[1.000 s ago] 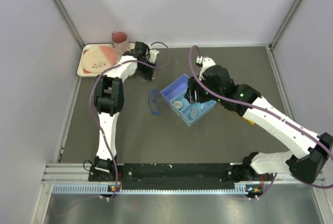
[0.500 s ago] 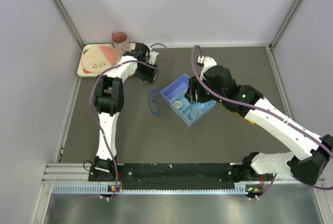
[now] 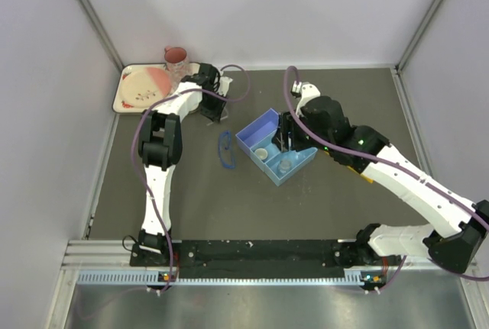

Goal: Organize the chemistry lab equipment

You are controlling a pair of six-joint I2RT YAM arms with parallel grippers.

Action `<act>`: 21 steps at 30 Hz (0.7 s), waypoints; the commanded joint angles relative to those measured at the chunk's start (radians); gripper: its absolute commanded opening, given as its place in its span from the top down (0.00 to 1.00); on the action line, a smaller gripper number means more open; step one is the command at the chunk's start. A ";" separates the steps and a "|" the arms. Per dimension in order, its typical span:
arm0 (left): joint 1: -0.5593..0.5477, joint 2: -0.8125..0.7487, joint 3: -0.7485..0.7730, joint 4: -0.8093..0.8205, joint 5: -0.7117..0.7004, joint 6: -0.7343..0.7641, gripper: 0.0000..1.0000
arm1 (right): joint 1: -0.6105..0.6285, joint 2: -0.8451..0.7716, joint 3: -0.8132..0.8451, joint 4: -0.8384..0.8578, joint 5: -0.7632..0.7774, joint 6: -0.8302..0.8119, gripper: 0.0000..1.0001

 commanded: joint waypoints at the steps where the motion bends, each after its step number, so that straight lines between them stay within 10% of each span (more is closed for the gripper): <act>1: -0.004 0.006 -0.019 -0.016 -0.002 -0.007 0.70 | 0.008 -0.046 0.020 0.029 -0.012 0.007 0.41; 21: -0.005 -0.050 -0.040 -0.010 0.004 -0.016 1.00 | 0.008 -0.056 0.011 0.029 -0.016 0.014 0.41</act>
